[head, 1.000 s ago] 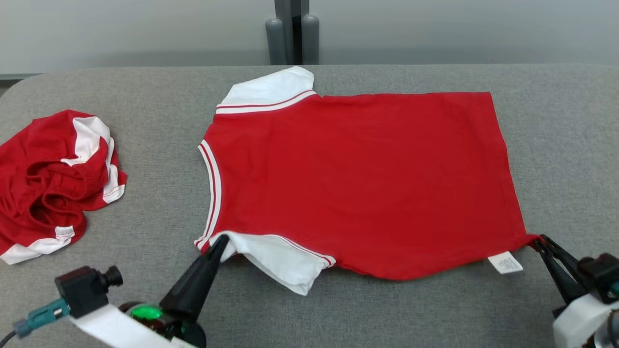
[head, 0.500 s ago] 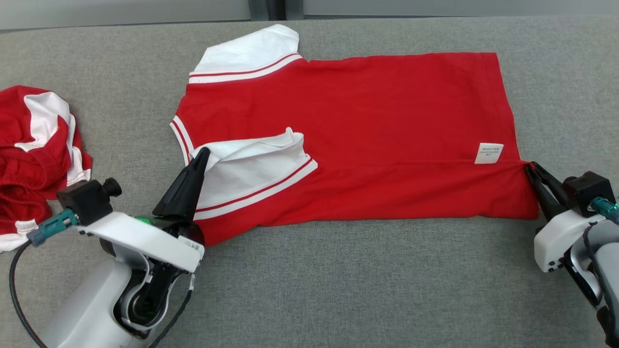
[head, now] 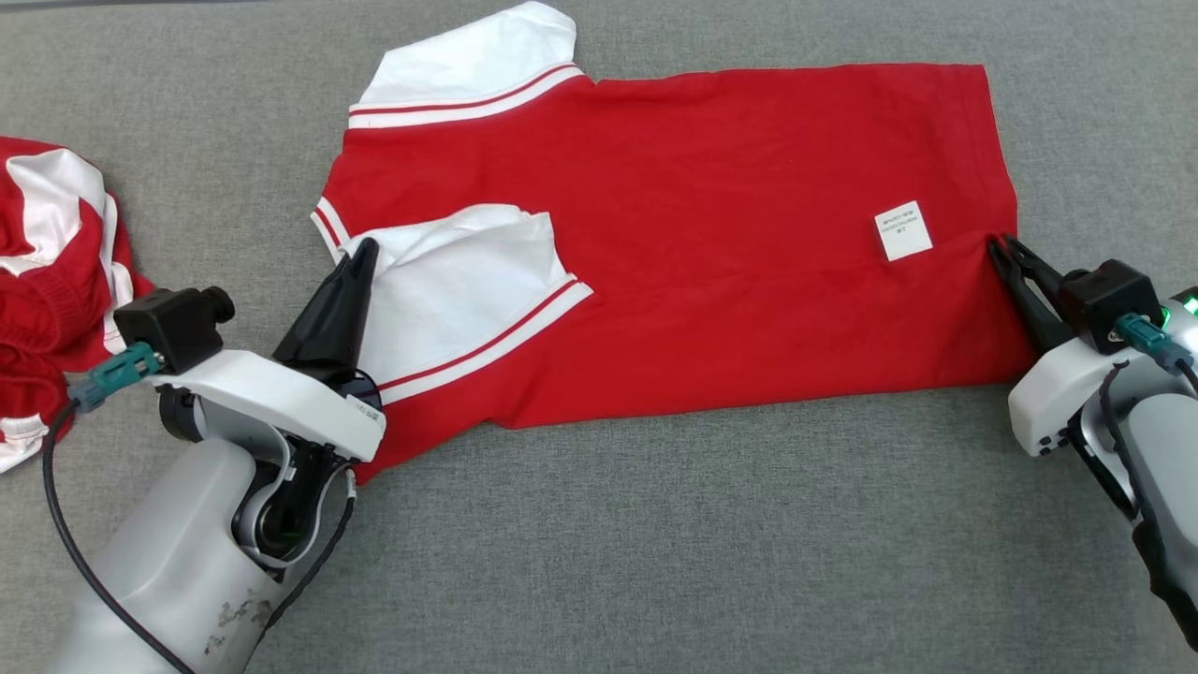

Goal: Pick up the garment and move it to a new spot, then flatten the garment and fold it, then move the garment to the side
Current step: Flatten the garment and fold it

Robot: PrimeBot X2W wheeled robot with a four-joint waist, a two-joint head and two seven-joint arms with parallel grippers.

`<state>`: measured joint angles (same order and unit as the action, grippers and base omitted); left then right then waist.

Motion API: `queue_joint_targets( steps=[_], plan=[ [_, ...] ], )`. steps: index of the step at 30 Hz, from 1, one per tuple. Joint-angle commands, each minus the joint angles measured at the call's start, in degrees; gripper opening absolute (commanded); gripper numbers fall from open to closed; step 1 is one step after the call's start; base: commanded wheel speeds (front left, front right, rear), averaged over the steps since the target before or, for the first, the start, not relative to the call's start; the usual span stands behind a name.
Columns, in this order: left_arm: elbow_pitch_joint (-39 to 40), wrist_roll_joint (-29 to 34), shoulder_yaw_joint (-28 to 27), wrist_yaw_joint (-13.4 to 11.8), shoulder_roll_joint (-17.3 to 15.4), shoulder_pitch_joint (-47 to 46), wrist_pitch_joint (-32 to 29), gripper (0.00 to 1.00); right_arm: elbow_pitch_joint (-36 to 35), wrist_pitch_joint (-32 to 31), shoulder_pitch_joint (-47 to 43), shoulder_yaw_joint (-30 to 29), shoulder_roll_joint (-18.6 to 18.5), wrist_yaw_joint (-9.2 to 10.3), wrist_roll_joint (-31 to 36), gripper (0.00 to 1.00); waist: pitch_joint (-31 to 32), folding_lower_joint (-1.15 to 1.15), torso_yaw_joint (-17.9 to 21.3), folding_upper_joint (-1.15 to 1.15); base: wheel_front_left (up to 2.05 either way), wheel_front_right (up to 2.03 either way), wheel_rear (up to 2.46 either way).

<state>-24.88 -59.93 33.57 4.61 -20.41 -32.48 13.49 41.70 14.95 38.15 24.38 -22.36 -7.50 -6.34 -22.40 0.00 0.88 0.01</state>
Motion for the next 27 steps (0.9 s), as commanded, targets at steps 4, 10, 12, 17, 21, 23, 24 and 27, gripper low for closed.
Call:
queue_joint_targets(
  steps=[4,10,12,17,21,23,24,27],
  plan=[
    [-1.39,-0.06,-1.07,-0.64,1.15,0.16,0.78,1.00,-5.53,0.31,-1.95,-3.59,-0.18,0.01,0.10,1.00,0.43,0.00,0.03,-0.01,0.00,0.00,0.00],
    [6.67,-4.33,-1.34,-4.42,1.18,9.86,-1.88,1.00,-16.28,0.31,-10.33,-12.58,0.34,0.01,0.70,1.00,1.07,0.00,0.38,-0.01,0.00,0.00,0.00],
    [10.30,-5.52,-0.95,-7.06,0.27,14.19,-3.69,1.00,-18.10,0.31,-13.30,-14.47,0.84,0.01,1.11,1.00,1.15,0.00,0.35,-0.01,0.00,0.00,0.00],
    [18.41,-5.33,-1.55,-14.73,-2.46,20.88,-4.76,1.00,-19.74,0.31,-18.29,-17.08,1.97,0.01,1.97,1.00,1.57,0.00,0.13,-0.01,0.00,0.00,0.00],
    [21.59,-3.95,-1.97,-19.02,-3.80,22.90,-4.41,1.00,-19.79,0.31,-19.65,-17.52,2.68,0.01,2.23,1.00,1.75,0.00,0.14,-0.01,0.00,0.00,0.00],
    [23.34,-2.44,-1.81,-21.57,-4.75,23.70,-4.16,1.00,-19.73,0.31,-20.01,-17.53,3.07,0.01,2.40,1.00,1.79,0.00,0.27,-0.01,0.00,0.00,0.00],
    [24.12,-1.47,-1.63,-22.82,-5.18,23.95,-3.97,1.00,-19.72,0.31,-20.03,-17.53,3.18,0.01,2.40,1.00,1.81,0.00,0.34,-0.01,0.00,0.00,0.00],
    [25.60,0.53,-0.72,-25.73,-6.25,24.95,-4.20,1.00,-19.51,0.31,-20.16,-17.50,3.40,0.01,2.23,1.00,1.90,0.00,0.38,-0.01,0.00,0.00,0.00]
  ],
)
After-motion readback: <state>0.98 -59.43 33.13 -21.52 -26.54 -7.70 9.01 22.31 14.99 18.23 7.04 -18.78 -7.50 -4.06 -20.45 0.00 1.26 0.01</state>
